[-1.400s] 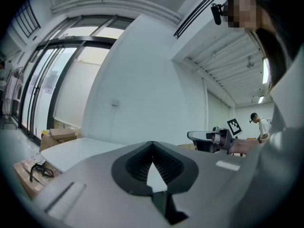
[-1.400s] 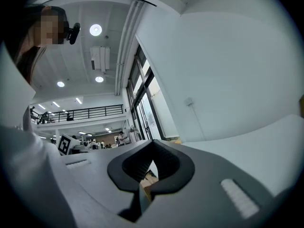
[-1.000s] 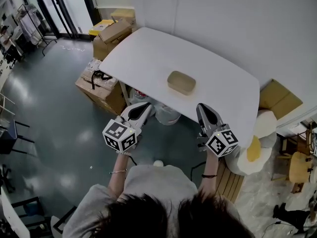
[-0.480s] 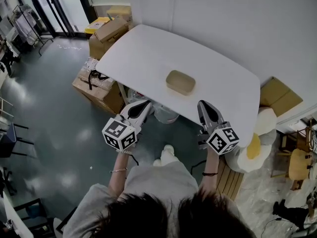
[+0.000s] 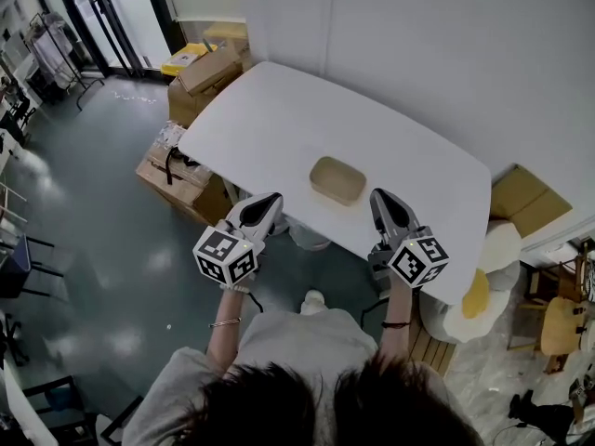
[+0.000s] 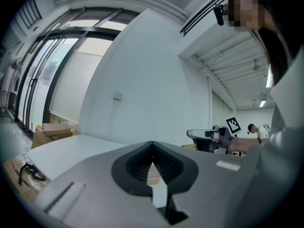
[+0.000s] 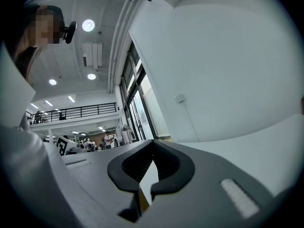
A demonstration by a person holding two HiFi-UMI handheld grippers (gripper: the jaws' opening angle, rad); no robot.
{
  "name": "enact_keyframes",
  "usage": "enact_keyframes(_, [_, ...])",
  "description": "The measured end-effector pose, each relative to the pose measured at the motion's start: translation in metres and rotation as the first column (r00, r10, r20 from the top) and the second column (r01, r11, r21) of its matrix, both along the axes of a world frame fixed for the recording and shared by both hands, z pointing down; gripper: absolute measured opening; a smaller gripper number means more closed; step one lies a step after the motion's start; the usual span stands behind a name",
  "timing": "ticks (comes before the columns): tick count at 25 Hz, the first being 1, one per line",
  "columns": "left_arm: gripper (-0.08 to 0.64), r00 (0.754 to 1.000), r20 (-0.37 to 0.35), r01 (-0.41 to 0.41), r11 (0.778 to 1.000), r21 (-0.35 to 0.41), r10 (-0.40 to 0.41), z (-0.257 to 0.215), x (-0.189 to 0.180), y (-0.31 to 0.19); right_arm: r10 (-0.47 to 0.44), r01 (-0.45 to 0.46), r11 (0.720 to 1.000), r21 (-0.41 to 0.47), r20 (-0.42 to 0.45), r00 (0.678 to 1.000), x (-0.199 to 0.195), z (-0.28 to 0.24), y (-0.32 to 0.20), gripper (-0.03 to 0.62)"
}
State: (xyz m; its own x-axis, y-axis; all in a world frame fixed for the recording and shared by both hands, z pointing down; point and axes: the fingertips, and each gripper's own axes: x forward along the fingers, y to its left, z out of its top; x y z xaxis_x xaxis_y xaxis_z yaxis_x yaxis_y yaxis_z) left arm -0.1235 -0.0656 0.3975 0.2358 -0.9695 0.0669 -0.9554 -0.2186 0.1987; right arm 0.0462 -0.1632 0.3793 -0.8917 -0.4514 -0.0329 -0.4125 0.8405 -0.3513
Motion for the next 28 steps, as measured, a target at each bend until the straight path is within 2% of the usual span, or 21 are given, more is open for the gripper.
enact_keyframes(18, [-0.009,0.998,-0.020,0.055,0.998,0.005,-0.055,0.007,-0.005,-0.055,-0.064,0.065,0.998,0.008,-0.020,0.998,-0.008,0.003,-0.055,0.012])
enact_keyframes(28, [-0.009,1.000,-0.013,-0.012,0.999,-0.038,0.012,0.018,-0.001,-0.091,-0.030,0.029,0.999,-0.032,-0.018,0.999,-0.005,0.014,-0.075,0.012])
